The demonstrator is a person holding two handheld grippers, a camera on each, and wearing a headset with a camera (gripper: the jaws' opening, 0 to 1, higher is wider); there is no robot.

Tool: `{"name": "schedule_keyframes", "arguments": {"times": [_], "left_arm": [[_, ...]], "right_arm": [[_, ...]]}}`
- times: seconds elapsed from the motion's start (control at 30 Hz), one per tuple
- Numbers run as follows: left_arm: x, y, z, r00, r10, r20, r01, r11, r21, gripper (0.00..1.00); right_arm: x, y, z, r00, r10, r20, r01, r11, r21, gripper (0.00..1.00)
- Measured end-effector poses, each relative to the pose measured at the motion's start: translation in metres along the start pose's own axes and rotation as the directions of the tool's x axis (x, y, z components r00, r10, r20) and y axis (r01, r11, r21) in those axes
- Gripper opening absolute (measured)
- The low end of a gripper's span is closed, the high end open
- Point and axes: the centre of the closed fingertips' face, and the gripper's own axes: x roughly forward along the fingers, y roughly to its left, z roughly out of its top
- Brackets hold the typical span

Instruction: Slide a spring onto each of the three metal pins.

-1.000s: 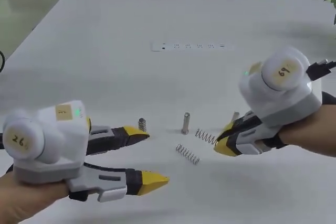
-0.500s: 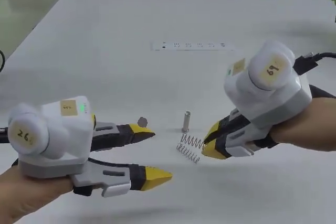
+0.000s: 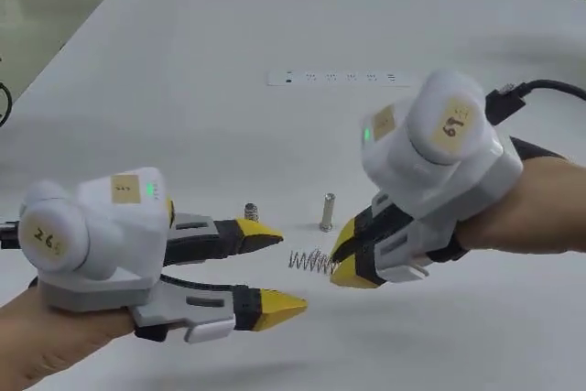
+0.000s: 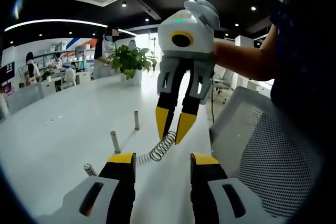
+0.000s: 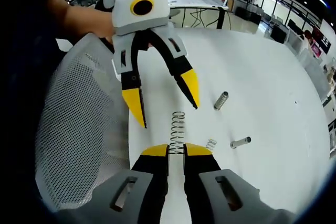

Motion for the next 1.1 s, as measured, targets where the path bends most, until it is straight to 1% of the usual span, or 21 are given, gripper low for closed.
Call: {"name": "schedule_keyframes", "arguments": {"times": [0.03, 0.1, 0.13, 0.2, 0.27, 0.3, 0.43, 0.5, 0.63, 0.73, 0.9, 1.03, 1.1], "left_arm": [[0.0, -0.001, 0.0, 1.0, -0.006, -0.001, 0.006, 1.0, 0.003, 0.32], [0.001, -0.003, 0.0, 0.9999, -0.015, 0.002, 0.015, 1.0, 0.005, 0.3], [0.001, -0.005, 0.0, 0.9998, -0.021, 0.002, 0.021, 1.0, 0.006, 0.28], [0.002, -0.008, 0.0, 0.9994, -0.035, 0.0, 0.035, 0.999, 0.011, 0.24], [0.003, -0.01, -0.001, 0.9989, -0.047, -0.003, 0.047, 0.999, 0.015, 0.21], [0.003, -0.01, -0.001, 0.9988, -0.049, -0.003, 0.049, 0.999, 0.016, 0.19], [0.002, -0.013, 0.0, 0.9979, -0.065, 0.001, 0.065, 0.998, 0.021, 0.13], [0.002, -0.014, 0.0, 0.9977, -0.067, -0.002, 0.067, 0.997, 0.025, 0.11], [0.001, -0.015, -0.002, 0.9969, -0.078, -0.009, 0.079, 0.997, 0.027, 0.05], [0.002, -0.018, -0.002, 0.9957, -0.092, -0.012, 0.092, 0.995, 0.026, 0.04], [0.002, -0.025, -0.003, 0.9921, -0.124, -0.015, 0.124, 0.992, 0.017, 0.03], [0.002, -0.025, -0.001, 0.992, -0.126, -0.006, 0.126, 0.992, 0.011, 0.03], [0.002, -0.025, 0.0, 0.9918, -0.127, -0.007, 0.127, 0.992, 0.008, 0.02]], "right_arm": [[0.0, 0.0, 0.0, 1.0, -0.002, -0.001, 0.002, 1.0, -0.006, 0.07], [0.0, 0.003, 0.0, 0.9999, 0.014, -0.009, -0.014, 1.0, -0.026, 0.07], [0.0, 0.004, 0.0, 0.9999, 0.013, -0.005, -0.013, 0.999, -0.033, 0.07], [0.0, 0.007, 0.001, 0.9996, 0.028, -0.005, -0.028, 0.999, -0.045, 0.07], [-0.001, 0.009, 0.003, 0.9994, 0.035, 0.003, -0.034, 0.997, -0.07, 0.07], [-0.001, 0.011, 0.003, 0.999, 0.046, 0.001, -0.045, 0.996, -0.077, 0.07], [0.0, 0.013, 0.003, 0.9988, 0.047, -0.012, -0.048, 0.992, -0.113, 0.07], [0.0, 0.015, 0.003, 0.9986, 0.051, -0.014, -0.053, 0.99, -0.129, 0.07], [0.0, 0.019, 0.004, 0.9978, 0.064, -0.016, -0.066, 0.984, -0.166, 0.07], [-0.001, 0.021, 0.004, 0.9972, 0.072, -0.018, -0.074, 0.979, -0.189, 0.07], [-0.003, 0.024, 0.002, 0.9966, 0.08, -0.018, -0.082, 0.967, -0.241, 0.07], [-0.005, 0.023, 0.003, 0.9968, 0.08, -0.005, -0.079, 0.967, -0.242, 0.07], [-0.005, 0.023, 0.003, 0.9969, 0.078, -0.001, -0.076, 0.968, -0.24, 0.07]]}}
